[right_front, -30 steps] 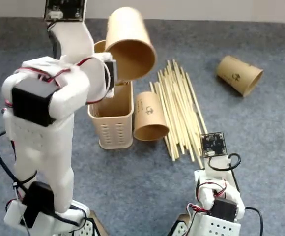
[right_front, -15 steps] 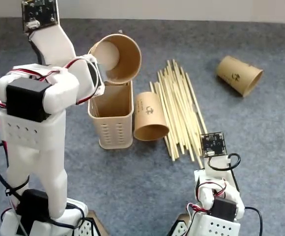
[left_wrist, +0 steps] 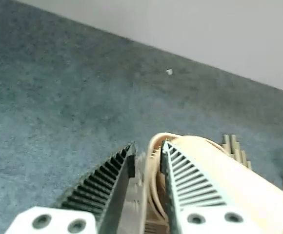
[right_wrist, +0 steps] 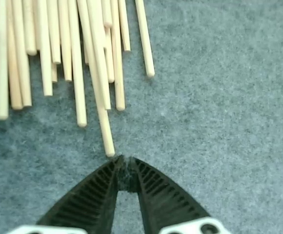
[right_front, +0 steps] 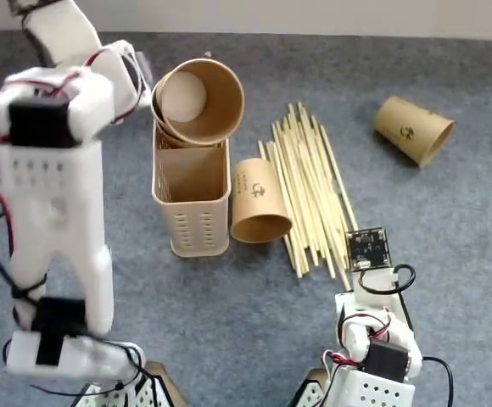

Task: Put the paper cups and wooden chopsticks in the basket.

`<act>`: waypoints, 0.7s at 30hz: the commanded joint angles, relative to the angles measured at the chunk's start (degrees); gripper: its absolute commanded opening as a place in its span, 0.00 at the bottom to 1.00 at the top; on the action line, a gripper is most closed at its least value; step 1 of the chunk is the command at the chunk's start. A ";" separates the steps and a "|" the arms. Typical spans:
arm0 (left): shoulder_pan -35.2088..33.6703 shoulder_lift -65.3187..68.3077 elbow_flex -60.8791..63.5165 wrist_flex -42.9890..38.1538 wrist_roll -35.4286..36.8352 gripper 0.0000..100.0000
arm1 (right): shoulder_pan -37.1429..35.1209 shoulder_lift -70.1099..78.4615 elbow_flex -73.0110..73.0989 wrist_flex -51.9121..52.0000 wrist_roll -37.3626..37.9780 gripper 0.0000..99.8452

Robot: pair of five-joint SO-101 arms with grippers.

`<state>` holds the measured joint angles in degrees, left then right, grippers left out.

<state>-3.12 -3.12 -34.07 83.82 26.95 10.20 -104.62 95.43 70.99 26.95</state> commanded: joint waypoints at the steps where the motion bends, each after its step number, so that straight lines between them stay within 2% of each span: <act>1: -2.24 4.18 -0.84 -2.02 -1.14 0.11 | 0.57 -0.22 8.22 -0.84 0.44 0.01; 3: -2.59 2.42 -3.91 -1.05 -1.14 0.11 | 0.57 -0.22 8.22 -0.84 0.44 0.01; 7: -1.80 -4.09 -14.46 7.38 -2.29 0.11 | 0.48 -0.22 8.22 -0.84 0.44 0.01; 12: 6.02 -9.36 -20.53 16.88 -6.86 0.11 | 0.48 -0.22 8.22 -0.84 0.44 0.01; 18: 7.08 -9.36 -10.24 16.53 -7.30 0.11 | 0.48 -0.22 8.22 -0.84 0.44 0.01; 21: 6.46 -9.36 -2.42 8.35 -7.38 0.11 | 0.48 -0.22 8.22 -0.84 0.44 0.01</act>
<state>2.95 -11.74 -44.18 100.00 20.62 10.20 -104.62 95.43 70.99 26.95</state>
